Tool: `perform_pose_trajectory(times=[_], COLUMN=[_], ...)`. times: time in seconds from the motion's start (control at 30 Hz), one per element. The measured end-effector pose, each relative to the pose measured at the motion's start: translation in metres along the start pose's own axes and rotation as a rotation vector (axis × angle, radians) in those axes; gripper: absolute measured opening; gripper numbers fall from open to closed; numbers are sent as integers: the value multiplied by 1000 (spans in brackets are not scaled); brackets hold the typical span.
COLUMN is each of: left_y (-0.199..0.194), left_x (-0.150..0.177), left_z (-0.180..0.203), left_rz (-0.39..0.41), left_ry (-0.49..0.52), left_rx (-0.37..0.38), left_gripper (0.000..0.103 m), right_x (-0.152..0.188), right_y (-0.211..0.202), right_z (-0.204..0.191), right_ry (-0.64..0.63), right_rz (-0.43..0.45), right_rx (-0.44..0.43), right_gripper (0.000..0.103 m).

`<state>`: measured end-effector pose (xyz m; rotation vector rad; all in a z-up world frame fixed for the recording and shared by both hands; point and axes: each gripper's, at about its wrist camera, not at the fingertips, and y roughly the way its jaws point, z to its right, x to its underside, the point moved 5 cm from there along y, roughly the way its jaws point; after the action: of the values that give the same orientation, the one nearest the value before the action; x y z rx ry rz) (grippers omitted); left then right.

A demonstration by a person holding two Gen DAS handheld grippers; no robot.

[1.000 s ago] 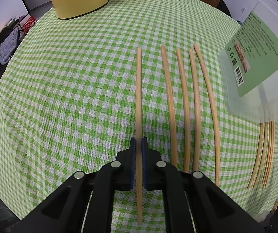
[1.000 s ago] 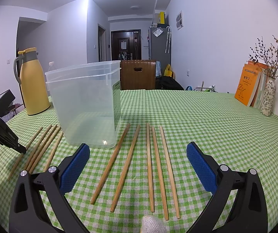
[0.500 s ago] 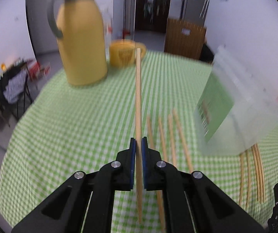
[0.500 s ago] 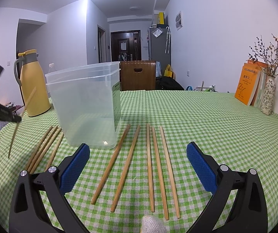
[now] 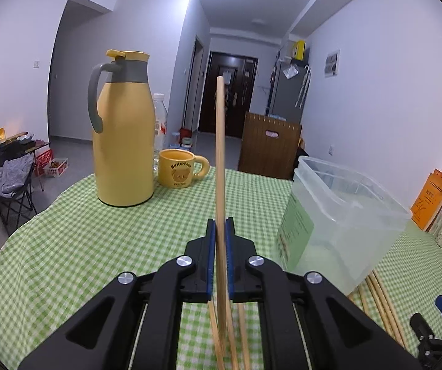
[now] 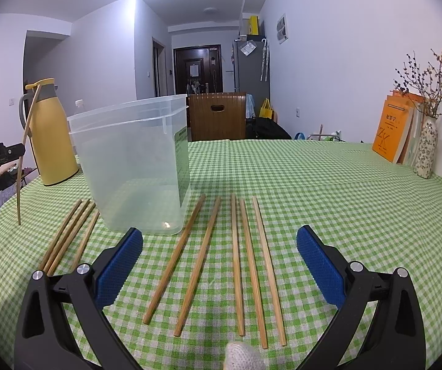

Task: Organize utensils
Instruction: 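Lift the chopstick upright off the table with the left gripper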

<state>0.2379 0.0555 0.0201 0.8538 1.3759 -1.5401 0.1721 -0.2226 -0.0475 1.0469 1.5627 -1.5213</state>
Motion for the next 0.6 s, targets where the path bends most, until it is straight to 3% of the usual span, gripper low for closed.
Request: perform_pose_trajectory(times=[0.2, 0.47, 0.6], left_y=[9, -7, -14], left_x=[12, 16, 17], left_z=[-6, -8, -2], left_rz=[42, 88, 114], left_ry=[16, 22, 43], left_rx=[-25, 10, 20], left_gripper=[4, 4, 4], right_x=[0, -2, -1], right_y=[0, -2, 4], right_z=[-3, -6, -10], right_ry=[-12, -37, -74], right_rz=[5, 19, -15], right_rx=[12, 42, 76], right_gripper=[97, 97, 97])
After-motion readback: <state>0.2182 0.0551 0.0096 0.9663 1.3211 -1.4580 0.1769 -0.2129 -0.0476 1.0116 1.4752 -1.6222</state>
